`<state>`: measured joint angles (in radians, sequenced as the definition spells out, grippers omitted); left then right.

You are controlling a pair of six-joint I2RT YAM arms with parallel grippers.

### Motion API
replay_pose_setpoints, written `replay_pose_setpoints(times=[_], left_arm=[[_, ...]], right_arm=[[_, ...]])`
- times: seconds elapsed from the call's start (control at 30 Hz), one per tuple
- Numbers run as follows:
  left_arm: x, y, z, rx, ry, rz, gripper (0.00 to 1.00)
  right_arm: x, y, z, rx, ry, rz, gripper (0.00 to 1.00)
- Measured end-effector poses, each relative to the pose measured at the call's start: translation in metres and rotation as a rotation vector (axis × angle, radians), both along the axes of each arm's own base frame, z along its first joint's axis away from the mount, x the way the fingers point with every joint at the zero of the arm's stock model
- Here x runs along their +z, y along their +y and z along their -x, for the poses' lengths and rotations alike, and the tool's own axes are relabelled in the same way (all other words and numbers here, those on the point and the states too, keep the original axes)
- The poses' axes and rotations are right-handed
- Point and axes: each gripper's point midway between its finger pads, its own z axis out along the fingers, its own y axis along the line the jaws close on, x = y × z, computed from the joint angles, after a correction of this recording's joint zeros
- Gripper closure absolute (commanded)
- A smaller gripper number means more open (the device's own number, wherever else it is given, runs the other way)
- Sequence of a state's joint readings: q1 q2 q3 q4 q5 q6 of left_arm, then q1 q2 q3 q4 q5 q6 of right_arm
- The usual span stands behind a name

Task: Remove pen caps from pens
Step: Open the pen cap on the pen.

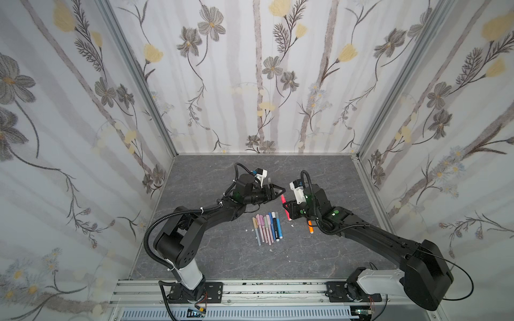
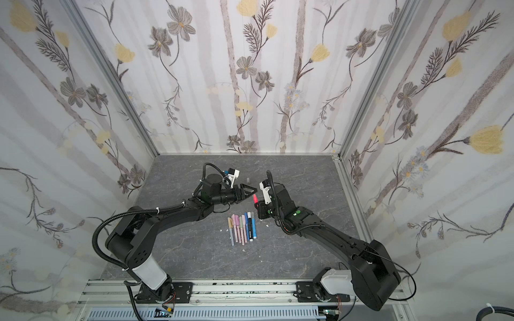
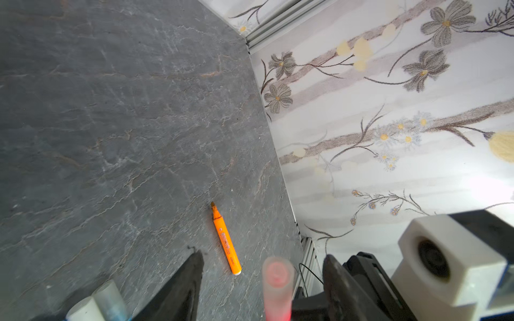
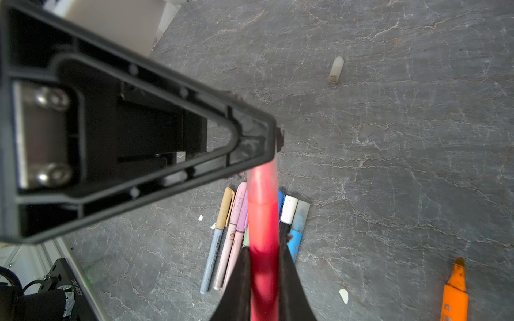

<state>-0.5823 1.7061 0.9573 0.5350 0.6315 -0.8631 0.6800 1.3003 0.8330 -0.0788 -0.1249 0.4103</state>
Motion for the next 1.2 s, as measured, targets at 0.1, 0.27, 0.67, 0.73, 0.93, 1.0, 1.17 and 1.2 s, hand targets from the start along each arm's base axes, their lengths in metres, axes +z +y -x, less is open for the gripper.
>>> replay_pose_setpoints(times=[0.1, 0.27, 0.67, 0.73, 0.93, 1.0, 1.17, 1.2], left_arm=[[-0.0014, -0.0046, -0.0002, -0.008, 0.002, -0.002, 0.41], [-0.0084, -0.0083, 0.0032, -0.019, 0.018, -0.015, 0.51], [-0.0084, -0.0089, 0.0033, -0.021, 0.014, -0.019, 0.70], [-0.0085, -0.0089, 0.0033, -0.022, 0.012, -0.020, 0.72], [-0.0065, -0.0098, 0.0040, -0.031, 0.004, -0.017, 0.89], [-0.0057, -0.0103, 0.0037, -0.030, 0.001, -0.017, 0.95], [-0.0053, -0.0108, 0.0040, -0.033, 0.008, -0.016, 1.00], [-0.0051, -0.0109, 0.0041, -0.031, 0.018, -0.013, 1.00]], right_arm=[[0.0013, 0.0007, -0.0006, 0.000, -0.005, -0.004, 0.96], [0.0015, 0.0007, -0.0007, -0.001, -0.005, -0.005, 0.96], [-0.0003, 0.0008, -0.0029, -0.013, 0.005, -0.013, 0.96], [-0.0006, 0.0006, -0.0034, -0.015, 0.007, -0.014, 0.96], [-0.0030, 0.0007, -0.0040, -0.015, 0.013, -0.013, 0.96], [-0.0030, 0.0009, -0.0044, -0.014, 0.013, -0.015, 0.95], [-0.0035, 0.0008, -0.0054, -0.019, 0.010, -0.024, 0.75], [-0.0040, 0.0004, -0.0052, -0.020, 0.004, -0.029, 0.74]])
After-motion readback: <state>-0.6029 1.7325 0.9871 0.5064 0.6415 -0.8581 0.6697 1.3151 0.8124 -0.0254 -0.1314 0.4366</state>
